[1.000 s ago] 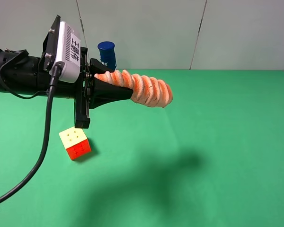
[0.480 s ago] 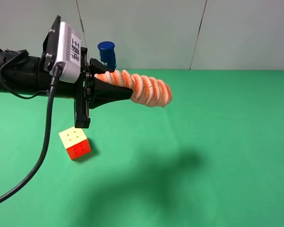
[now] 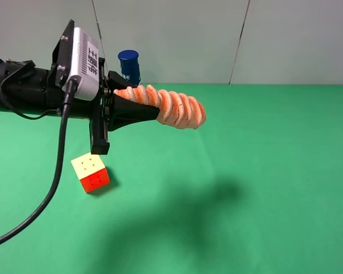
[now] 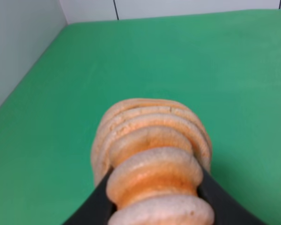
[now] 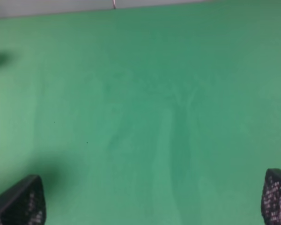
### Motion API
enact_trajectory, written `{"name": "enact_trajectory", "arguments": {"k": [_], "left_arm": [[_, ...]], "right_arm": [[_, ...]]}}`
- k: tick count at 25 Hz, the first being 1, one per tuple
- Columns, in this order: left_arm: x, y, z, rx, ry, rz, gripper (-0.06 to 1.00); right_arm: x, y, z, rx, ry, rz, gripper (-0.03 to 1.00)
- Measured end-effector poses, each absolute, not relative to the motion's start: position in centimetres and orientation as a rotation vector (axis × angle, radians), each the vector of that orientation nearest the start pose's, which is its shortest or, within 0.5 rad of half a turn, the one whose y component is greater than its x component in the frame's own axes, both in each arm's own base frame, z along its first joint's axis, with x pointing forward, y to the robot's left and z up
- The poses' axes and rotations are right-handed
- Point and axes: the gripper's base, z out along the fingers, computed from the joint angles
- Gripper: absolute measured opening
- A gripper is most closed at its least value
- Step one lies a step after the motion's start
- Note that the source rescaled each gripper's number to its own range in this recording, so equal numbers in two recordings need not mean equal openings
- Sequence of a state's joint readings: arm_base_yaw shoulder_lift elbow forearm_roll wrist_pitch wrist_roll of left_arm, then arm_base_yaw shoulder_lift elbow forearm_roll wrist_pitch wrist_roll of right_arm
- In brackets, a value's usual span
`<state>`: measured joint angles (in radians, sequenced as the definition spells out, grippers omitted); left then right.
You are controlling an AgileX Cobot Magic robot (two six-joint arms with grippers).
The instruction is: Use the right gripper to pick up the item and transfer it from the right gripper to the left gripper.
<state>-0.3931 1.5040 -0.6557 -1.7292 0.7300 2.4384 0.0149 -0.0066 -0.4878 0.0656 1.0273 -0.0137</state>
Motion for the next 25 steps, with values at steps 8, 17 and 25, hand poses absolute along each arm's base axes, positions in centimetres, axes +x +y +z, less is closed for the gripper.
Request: {"name": "enact_trajectory", "arguments": {"k": [8,17,25], "left_arm": [[22.88,-15.93,21.02,1.365,1.577,-0.616,0.04],[22.88,-15.93,21.02,1.365,1.577,-0.616,0.04],[22.88,-15.93,21.02,1.365,1.577,-0.616,0.04]], "right_arm": [[-0.33,0.56,27.67,-0.017,2.016,0.095,1.0],[-0.33,0.57,27.68,-0.017,2.015,0.098,1.0],[-0.33,0.57,27.68,-0.017,2.015,0.098,1.0]]}}
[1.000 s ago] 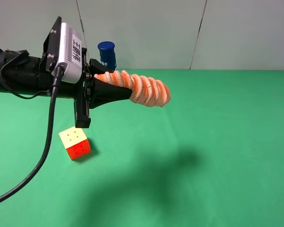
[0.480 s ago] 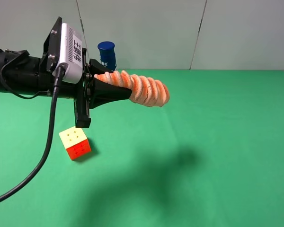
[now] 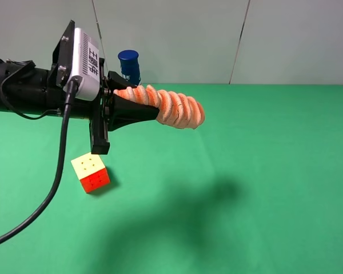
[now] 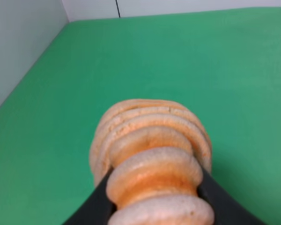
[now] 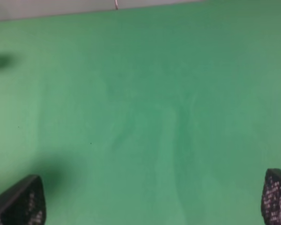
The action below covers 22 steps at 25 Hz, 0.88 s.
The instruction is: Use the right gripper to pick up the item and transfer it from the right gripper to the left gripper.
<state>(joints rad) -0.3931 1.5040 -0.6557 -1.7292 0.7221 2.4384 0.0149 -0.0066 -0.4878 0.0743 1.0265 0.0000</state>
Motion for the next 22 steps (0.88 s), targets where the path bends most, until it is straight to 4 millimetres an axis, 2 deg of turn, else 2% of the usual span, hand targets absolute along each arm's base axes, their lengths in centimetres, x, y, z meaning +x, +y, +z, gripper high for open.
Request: {"name": "enact_trajectory", "arguments": {"k": [12,18,22], "left_arm": [[23.3,-15.4,21.0,1.349,1.595,-0.592,0.04],[23.9,-14.6,20.7,1.279,1.691,-0.55,0.02],[24.5,-13.5,20.9,1.184,1.804,-0.423,0.02]], "right_arm": [[-0.3,0.6,27.7,-0.017,2.015,0.098,1.0],[-0.3,0.6,27.7,-0.017,2.014,0.098,1.0],[-0.3,0.6,27.7,-0.017,2.014,0.098,1.0]]}}
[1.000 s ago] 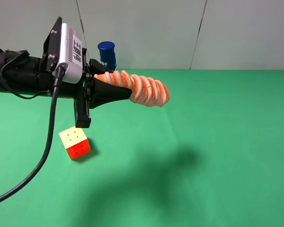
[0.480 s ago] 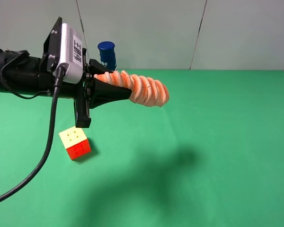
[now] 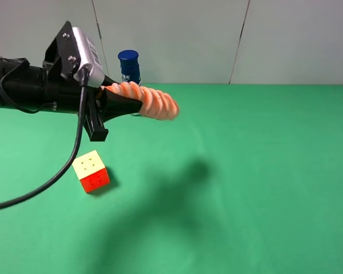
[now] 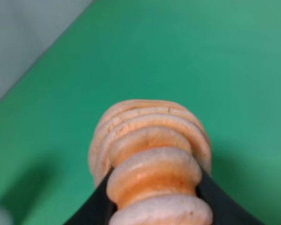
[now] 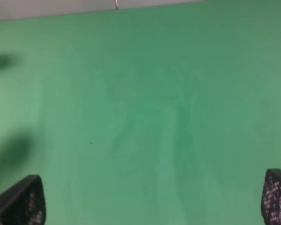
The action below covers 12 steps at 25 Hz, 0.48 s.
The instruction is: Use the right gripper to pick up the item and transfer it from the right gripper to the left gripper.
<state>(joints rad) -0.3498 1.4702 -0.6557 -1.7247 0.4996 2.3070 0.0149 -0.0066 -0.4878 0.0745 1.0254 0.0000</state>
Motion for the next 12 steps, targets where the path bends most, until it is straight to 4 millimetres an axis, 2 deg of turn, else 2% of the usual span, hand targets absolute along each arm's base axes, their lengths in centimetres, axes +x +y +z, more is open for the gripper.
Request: {"name": "enact_trajectory", "arguments": {"k": [5,12], "left_arm": [[24.4,-12.2,22.8,1.04,1.86,-0.309,0.02],[23.6,-10.9,25.2,0.759,1.945,-0.304,0.02]], "right_arm": [[-0.3,0.6,27.7,-0.017,2.014,0.099,1.0],[-0.3,0.6,27.7,-0.017,2.014,0.099,1.0]]}}
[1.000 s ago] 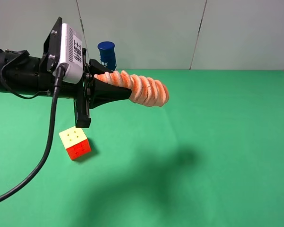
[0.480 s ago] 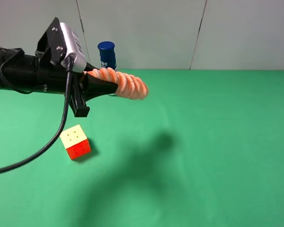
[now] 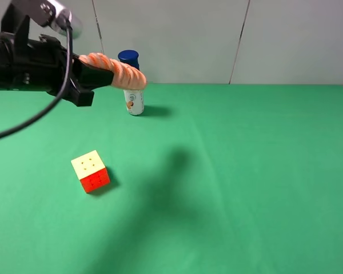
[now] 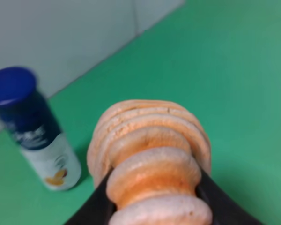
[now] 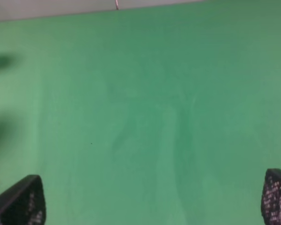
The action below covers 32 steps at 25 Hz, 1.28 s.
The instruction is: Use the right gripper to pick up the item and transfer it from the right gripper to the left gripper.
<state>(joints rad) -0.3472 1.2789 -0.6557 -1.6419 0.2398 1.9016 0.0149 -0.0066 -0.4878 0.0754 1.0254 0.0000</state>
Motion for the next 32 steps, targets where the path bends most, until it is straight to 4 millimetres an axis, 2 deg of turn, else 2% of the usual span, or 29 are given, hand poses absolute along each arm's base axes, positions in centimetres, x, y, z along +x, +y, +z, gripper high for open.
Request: {"name": "enact_trajectory", "arguments": {"k": [6,13,18,26,32], "left_arm": [[23.8,-9.7,25.5,0.564,2.006,-0.244,0.02],[23.4,-6.9,23.3,0.416,2.107,0.046,0.02],[23.0,-5.2,22.4,0.327,2.096,0.238,0.02],[23.0,-4.7,22.1,0.251,1.972,0.256,0.02],[24.8,-4.1,19.8,0.223,1.972,0.273,0.02]], "right_arm": [[-0.3,0.6,27.7,-0.017,2.014,0.101,1.0],[-0.3,0.6,27.7,-0.017,2.014,0.101,1.0],[-0.3,0.6,27.7,-0.017,2.014,0.101,1.0],[-0.3,0.6,27.7,-0.017,2.014,0.101,1.0],[-0.3,0.6,27.7,-0.017,2.013,0.101,1.0]]}}
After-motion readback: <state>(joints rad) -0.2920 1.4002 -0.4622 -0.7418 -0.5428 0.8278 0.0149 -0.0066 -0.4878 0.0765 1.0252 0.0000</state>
